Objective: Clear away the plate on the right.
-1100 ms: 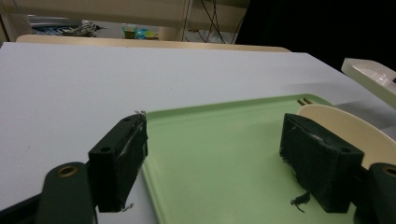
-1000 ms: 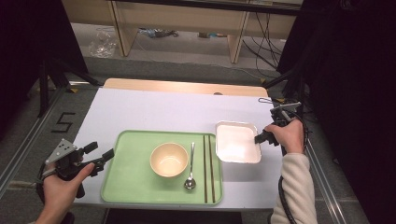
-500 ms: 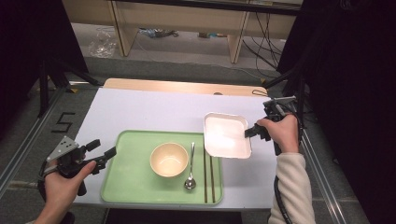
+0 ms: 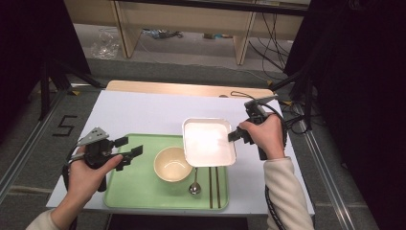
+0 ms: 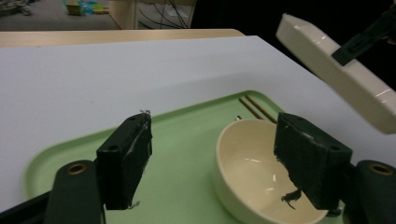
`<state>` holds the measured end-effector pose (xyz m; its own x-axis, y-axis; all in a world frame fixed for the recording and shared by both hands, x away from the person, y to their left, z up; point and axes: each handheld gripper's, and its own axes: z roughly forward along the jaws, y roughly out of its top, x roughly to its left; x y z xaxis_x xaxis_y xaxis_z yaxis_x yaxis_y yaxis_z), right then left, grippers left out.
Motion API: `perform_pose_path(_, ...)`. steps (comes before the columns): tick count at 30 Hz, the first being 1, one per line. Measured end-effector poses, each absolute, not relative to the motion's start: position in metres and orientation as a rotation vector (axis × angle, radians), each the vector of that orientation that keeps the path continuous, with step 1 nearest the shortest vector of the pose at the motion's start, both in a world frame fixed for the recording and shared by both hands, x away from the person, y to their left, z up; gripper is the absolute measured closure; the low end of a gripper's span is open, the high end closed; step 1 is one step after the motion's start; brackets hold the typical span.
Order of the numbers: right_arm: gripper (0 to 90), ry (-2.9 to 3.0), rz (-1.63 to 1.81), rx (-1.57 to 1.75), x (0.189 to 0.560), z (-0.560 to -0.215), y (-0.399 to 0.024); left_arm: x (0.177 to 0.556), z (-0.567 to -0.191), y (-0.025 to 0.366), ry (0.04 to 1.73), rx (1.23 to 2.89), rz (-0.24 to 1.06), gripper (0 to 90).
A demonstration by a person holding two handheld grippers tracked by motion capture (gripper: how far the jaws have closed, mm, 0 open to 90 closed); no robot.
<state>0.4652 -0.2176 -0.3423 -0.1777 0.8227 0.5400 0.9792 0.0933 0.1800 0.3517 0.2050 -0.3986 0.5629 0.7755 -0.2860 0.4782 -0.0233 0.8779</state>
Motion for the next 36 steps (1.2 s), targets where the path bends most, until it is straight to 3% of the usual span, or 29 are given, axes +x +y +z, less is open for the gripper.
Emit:
perform_pose_path(11,89.8,-2.154,-0.720,-1.766,0.459,-0.347,-0.188,0.368,-0.386,0.154,1.017,1.738,0.169,29.9)
perform_pose_path(18,89.8,-2.196,-0.704,-1.738,0.456,-0.351,-0.172,0.372,-0.390,0.149,1.067,1.703,0.076,30.1)
perform_pose_path(31,89.8,-2.258,-0.706,-1.704,0.452,-0.353,-0.158,0.375,-0.395,0.144,1.102,1.708,0.036,34.1)
perform_pose_path(36,89.8,-2.259,-0.724,-1.690,0.449,-0.353,-0.150,0.375,-0.396,0.143,1.112,1.716,0.034,42.4)
